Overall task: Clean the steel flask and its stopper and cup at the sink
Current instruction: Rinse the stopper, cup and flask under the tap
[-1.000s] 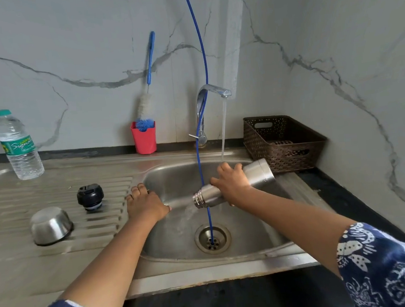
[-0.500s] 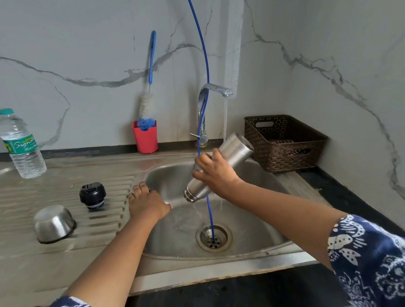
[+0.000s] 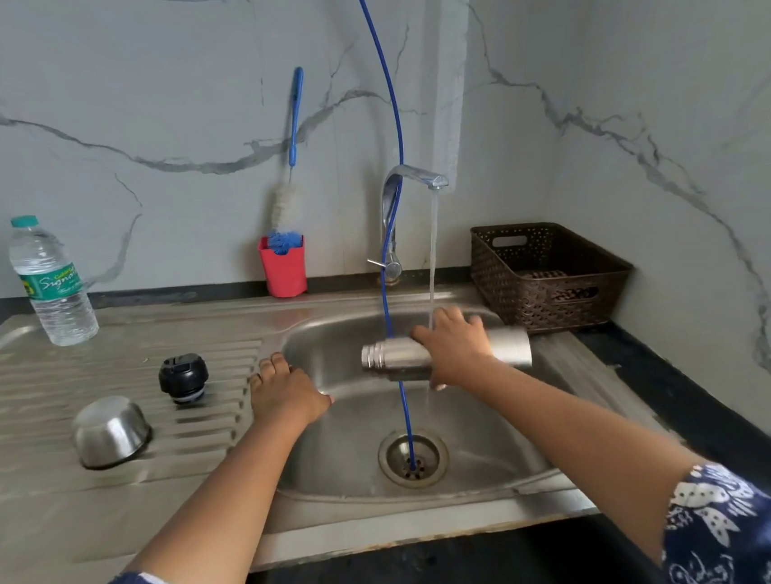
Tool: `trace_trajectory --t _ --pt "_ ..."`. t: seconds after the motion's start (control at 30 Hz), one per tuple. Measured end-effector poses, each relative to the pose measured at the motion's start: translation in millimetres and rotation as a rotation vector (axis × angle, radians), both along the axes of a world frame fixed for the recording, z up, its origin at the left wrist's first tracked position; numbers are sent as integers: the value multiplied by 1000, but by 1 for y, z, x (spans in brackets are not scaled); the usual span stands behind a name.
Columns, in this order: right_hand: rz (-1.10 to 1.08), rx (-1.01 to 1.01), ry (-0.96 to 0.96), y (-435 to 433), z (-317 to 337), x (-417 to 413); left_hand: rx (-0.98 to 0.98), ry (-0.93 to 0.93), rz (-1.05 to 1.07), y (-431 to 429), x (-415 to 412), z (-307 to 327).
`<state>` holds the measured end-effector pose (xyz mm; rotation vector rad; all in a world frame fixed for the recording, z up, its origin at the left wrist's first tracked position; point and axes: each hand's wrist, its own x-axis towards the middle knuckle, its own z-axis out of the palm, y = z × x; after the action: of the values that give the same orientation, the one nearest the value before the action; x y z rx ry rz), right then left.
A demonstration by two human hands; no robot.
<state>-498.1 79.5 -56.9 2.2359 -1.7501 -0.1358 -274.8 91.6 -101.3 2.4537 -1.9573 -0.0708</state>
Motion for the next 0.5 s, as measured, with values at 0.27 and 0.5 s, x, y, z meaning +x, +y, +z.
trace_trajectory --t 0.27,0.5 --pt "-362 366 -1056 -12 -22 -52 3 21 -3 -4 1 -2" --pt "-376 351 -1088 -32 -26 -51 -4 5 -5 -7 2 -6"
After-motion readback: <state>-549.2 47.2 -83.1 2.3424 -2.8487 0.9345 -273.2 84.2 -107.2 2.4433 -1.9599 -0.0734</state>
